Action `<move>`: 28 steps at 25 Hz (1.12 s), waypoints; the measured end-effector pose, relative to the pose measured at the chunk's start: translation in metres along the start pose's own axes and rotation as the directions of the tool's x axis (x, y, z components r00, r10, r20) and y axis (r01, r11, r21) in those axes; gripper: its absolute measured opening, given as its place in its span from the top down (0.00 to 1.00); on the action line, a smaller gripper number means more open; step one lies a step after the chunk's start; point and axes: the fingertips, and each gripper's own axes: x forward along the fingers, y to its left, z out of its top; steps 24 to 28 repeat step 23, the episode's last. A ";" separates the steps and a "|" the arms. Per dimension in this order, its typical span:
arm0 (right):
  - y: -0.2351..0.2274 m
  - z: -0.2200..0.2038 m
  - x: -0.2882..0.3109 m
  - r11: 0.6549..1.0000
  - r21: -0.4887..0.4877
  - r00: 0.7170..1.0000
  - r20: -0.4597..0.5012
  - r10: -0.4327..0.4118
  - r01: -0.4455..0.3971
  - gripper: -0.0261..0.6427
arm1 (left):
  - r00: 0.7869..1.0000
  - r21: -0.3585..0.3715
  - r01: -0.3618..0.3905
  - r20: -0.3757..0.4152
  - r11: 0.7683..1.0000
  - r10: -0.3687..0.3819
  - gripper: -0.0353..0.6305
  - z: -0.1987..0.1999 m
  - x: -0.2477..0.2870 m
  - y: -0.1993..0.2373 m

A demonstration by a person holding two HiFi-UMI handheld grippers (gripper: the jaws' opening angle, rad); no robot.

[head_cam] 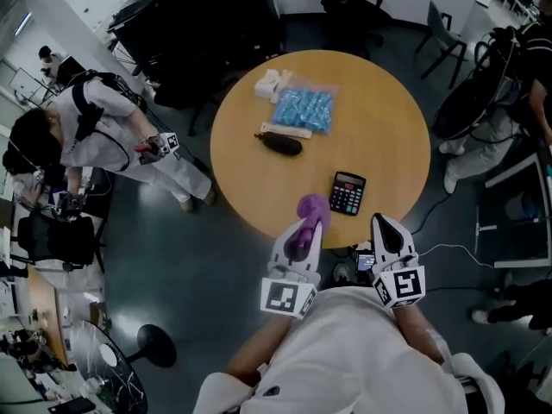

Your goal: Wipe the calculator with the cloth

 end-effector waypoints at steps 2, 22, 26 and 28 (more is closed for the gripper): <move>0.000 -0.002 0.001 1.000 -0.004 1.000 -0.010 0.016 -0.016 0.94 | 0.999 -0.011 0.008 -0.037 1.000 -0.009 0.87 -0.011 0.003 -0.003; -0.004 -0.016 0.006 0.995 0.023 0.995 -0.021 0.101 -0.101 0.94 | 0.999 0.011 -0.011 -0.041 1.000 0.011 0.87 -0.022 -0.007 -0.008; -0.006 -0.015 0.006 0.994 0.019 0.994 -0.021 0.107 -0.107 0.94 | 0.999 0.010 -0.017 -0.039 1.000 0.017 0.87 -0.021 -0.007 -0.008; -0.006 -0.015 0.006 0.994 0.019 0.994 -0.021 0.107 -0.107 0.94 | 0.999 0.010 -0.017 -0.039 1.000 0.017 0.87 -0.021 -0.007 -0.008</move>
